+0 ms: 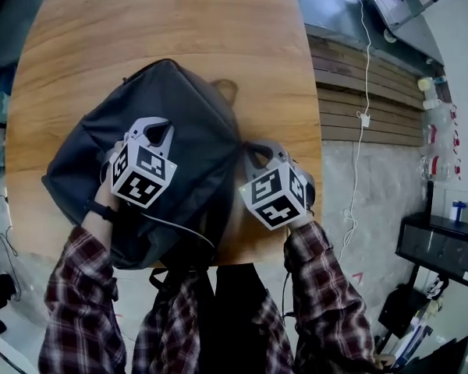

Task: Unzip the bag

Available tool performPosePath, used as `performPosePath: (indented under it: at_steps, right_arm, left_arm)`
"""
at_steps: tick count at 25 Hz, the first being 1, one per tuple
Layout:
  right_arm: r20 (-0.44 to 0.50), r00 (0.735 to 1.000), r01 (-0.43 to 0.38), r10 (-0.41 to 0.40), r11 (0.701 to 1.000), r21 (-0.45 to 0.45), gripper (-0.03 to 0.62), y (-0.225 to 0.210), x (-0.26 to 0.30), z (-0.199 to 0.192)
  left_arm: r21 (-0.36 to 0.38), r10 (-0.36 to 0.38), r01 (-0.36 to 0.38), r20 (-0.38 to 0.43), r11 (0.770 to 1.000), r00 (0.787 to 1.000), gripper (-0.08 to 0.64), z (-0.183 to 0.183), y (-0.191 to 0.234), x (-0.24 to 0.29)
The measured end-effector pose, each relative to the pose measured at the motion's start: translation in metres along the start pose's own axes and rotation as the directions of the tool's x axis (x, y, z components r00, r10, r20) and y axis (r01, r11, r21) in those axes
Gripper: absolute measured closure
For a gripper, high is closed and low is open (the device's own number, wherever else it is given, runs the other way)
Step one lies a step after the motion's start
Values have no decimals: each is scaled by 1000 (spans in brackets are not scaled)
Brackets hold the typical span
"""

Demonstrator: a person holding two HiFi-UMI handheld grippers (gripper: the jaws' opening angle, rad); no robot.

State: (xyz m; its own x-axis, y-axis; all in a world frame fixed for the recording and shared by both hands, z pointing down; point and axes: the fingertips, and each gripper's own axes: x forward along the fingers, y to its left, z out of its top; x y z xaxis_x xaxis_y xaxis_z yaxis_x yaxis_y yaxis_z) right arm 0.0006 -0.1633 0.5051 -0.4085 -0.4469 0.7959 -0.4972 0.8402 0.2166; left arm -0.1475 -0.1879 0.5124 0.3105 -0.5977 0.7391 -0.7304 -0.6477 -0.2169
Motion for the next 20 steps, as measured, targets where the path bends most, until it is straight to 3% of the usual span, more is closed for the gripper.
performPosePath:
  at_steps: [4, 7, 9, 11, 13, 15, 20]
  right_arm:
    - [22, 1000, -6, 6, 1000, 4, 581, -2, -1, 10]
    - [51, 999, -12, 10, 999, 39, 581, 0, -7, 12]
    - [61, 998, -9, 6, 998, 54, 581, 0, -9, 12]
    - [62, 998, -7, 3, 997, 70, 581, 2, -12, 12]
    - [49, 999, -4, 0, 997, 81, 581, 4, -16, 10]
    - [27, 1000, 6, -8, 997, 74, 581, 7, -19, 6]
    - [-33, 999, 22, -23, 999, -33, 581, 39, -27, 2]
  left_arm:
    - [-13, -14, 15, 39, 1000, 999, 551, 13, 1, -7]
    - [58, -129, 121, 169, 991, 977, 551, 61, -29, -17]
    - [178, -243, 209, 195, 962, 950, 551, 91, -59, -16]
    - [279, -324, 275, 145, 920, 935, 551, 103, -81, -5]
    - [329, -377, 329, 94, 885, 922, 551, 103, -91, 6]
    - [325, -426, 381, 78, 866, 902, 551, 101, -94, 12]
    - [240, -470, 442, 78, 865, 879, 551, 102, -97, 27]
